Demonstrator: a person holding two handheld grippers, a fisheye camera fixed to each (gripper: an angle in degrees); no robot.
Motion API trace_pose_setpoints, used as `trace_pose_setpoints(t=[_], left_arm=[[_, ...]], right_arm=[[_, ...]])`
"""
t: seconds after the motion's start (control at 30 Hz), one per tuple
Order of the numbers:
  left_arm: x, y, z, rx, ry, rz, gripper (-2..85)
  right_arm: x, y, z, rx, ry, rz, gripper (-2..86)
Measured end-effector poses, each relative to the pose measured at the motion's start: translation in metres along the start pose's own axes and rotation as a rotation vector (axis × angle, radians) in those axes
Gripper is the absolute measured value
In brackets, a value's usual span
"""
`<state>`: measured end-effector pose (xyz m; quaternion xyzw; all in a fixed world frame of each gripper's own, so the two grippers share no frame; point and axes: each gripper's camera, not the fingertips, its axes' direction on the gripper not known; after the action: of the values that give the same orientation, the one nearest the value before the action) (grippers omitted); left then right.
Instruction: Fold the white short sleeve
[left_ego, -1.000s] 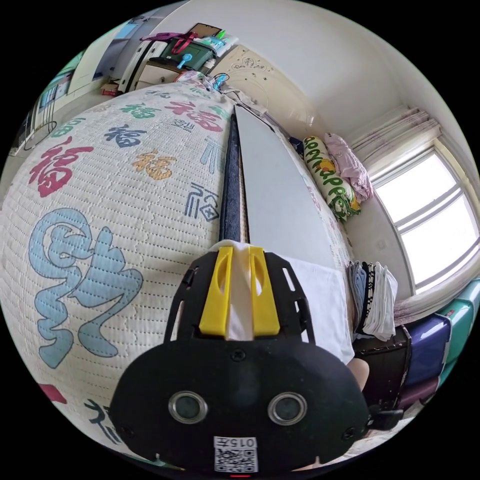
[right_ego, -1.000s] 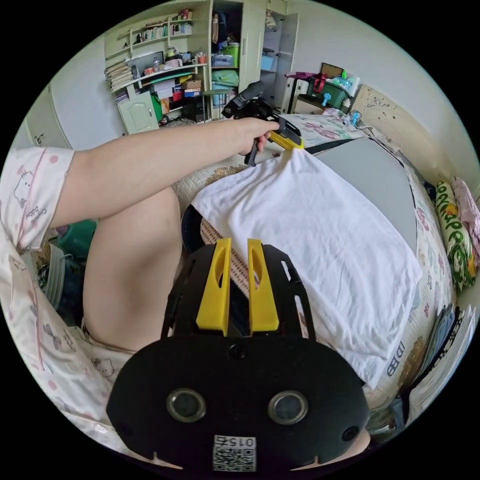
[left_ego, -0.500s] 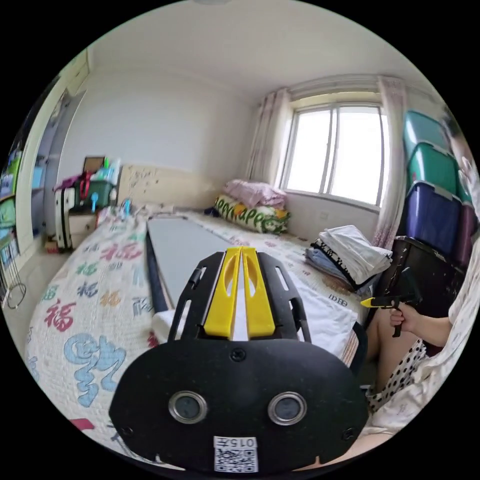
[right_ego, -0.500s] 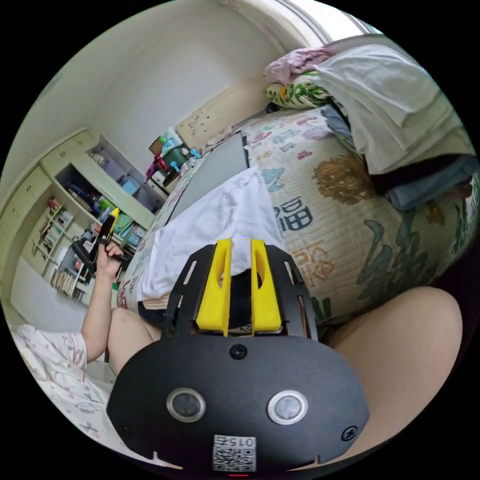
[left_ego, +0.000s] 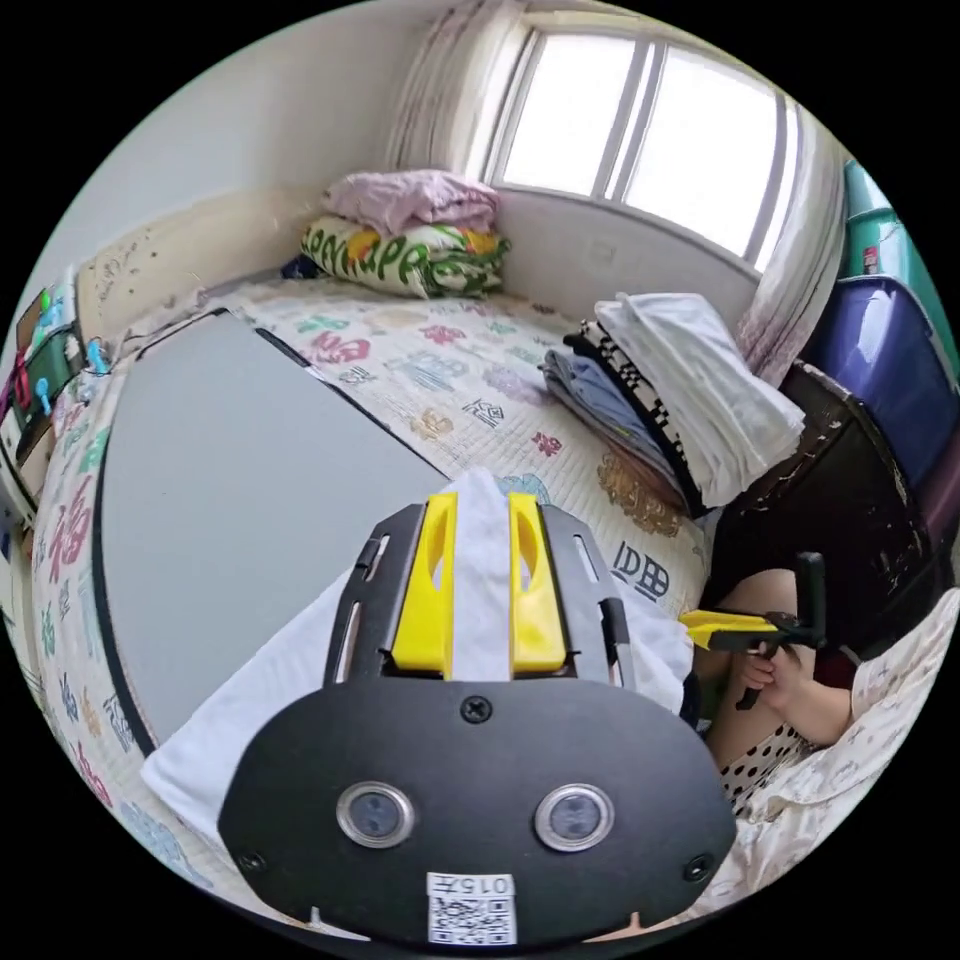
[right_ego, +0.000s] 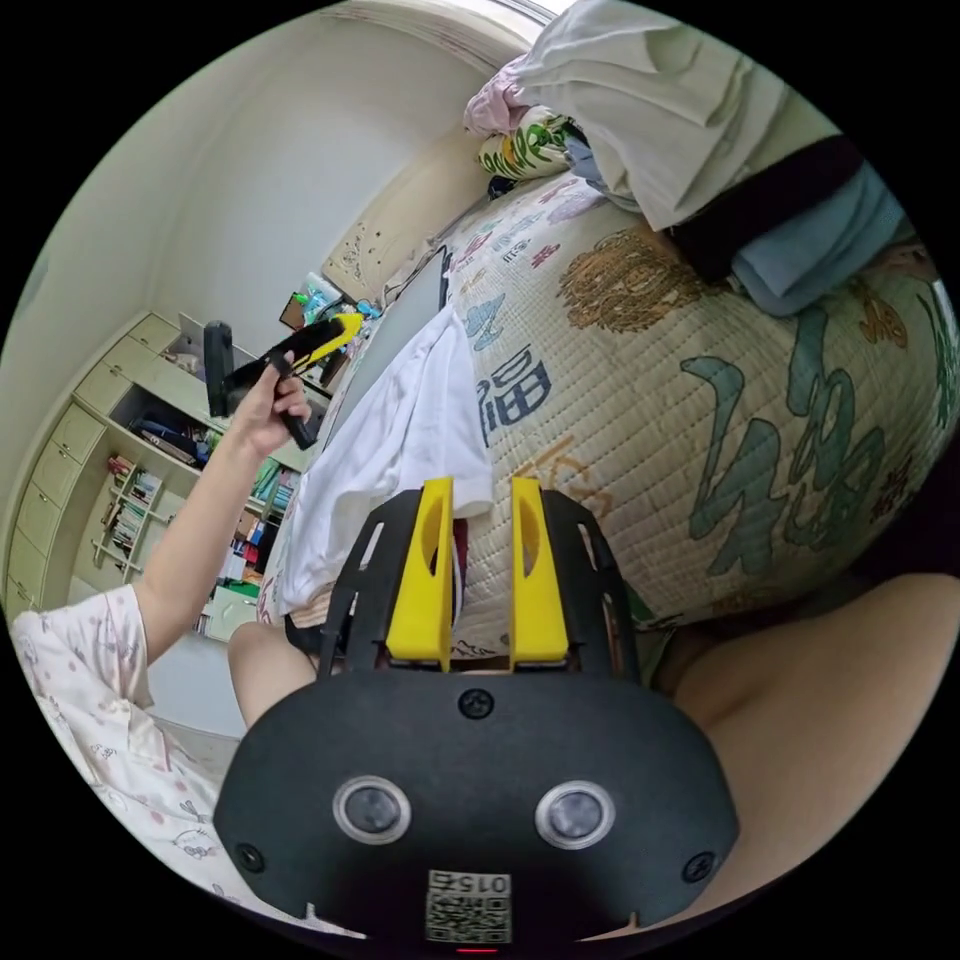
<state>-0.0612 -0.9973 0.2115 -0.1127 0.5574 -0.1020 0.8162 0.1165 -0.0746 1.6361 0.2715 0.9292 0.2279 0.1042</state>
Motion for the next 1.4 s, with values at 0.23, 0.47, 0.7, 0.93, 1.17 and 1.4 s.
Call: trace_pose_setpoints(t=[0.23,0.47,0.7,0.93,1.17,1.4], left_arm=[[0.010,-0.157,0.142,-0.221,-0.083,0.000,10.9],[-0.014,-0.195,0.197,-0.353,-0.128,0.006,1.7],[-0.024,-0.216,0.143,-0.147,-0.026,-0.015,0.0],[-0.044,-0.202,0.015,0.198,0.206,-0.067,0.1],[-0.165,-0.036,-0.140,0.371,0.218,-0.146,0.0],[-0.315,0.209,-0.141,0.186,-0.009,-0.452,1.9]], right_arm=[[-0.074,-0.032,-0.009,-0.064,-0.009,-0.055,1.2],[-0.093,-0.023,-0.057,0.040,-0.075,0.029,0.0],[-0.129,0.004,-0.115,0.227,0.007,0.015,-0.1],[-0.208,0.070,-0.222,0.521,0.039,-0.137,-0.1],[-0.353,0.194,-0.146,0.311,-0.227,-0.548,0.0],[-0.430,0.340,0.119,-0.200,-0.267,-0.707,0.0]])
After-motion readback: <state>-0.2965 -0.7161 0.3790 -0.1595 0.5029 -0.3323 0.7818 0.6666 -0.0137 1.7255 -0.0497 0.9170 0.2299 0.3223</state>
